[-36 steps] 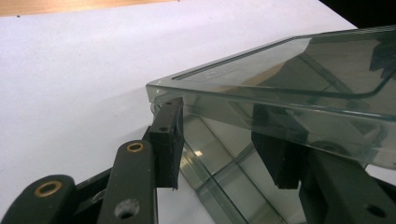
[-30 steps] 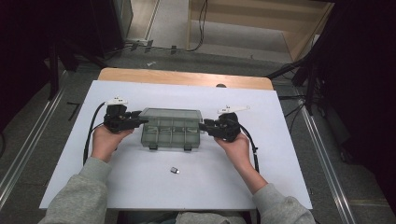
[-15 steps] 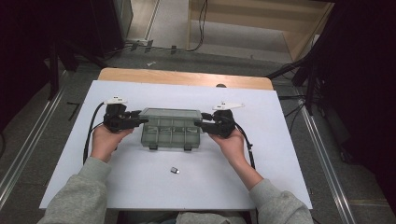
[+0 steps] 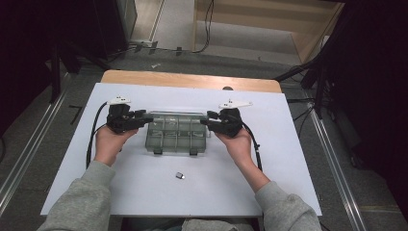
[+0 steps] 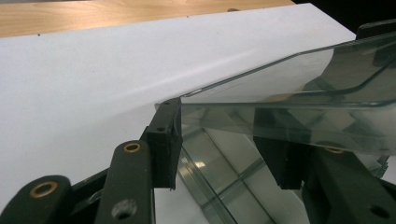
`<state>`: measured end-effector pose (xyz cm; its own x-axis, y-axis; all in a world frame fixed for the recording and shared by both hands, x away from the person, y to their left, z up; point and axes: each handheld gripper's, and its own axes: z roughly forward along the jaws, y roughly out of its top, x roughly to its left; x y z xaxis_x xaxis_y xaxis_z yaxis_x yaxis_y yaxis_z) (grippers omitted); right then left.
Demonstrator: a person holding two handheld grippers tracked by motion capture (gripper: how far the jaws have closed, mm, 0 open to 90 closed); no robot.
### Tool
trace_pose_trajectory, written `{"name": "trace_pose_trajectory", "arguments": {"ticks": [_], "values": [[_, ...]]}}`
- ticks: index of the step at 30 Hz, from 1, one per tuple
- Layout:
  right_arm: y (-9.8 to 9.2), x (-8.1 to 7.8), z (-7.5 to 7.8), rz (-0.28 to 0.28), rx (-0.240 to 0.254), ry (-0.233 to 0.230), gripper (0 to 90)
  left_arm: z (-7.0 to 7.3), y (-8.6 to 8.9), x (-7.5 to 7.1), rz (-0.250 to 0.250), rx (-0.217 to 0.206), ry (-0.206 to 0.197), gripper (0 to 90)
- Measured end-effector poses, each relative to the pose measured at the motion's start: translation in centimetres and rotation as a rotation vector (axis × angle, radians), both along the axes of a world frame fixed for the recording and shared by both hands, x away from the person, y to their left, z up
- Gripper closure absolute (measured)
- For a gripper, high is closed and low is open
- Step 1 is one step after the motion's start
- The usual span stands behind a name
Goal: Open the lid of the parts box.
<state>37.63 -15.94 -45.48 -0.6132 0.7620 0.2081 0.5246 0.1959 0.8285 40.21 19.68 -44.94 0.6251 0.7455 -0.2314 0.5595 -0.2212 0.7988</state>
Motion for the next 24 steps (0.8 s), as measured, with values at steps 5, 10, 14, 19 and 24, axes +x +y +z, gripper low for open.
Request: {"name": "trace_pose_trajectory", "arguments": {"ticks": [5,10,14,19,24], "values": [[0.0,0.2,0.1,-0.013,0.013,-0.005,53.4,0.1,-0.2,0.2,0.02,0.002,-0.022,50.4],[0.1,0.4,0.1,-0.029,0.018,-0.016,54.6,0.0,-0.3,0.4,0.033,-0.005,-0.038,50.5],[0.1,0.6,0.1,-0.038,0.024,-0.016,55.2,0.0,-0.4,0.6,0.038,-0.006,-0.049,50.7],[0.1,0.8,0.0,-0.052,0.024,-0.023,56.1,-0.1,-0.6,0.9,0.04,-0.011,-0.047,52.5],[0.2,1.1,-0.3,-0.065,0.012,-0.036,56.1,-0.2,-0.9,1.2,0.046,-0.012,-0.055,52.4]]}}
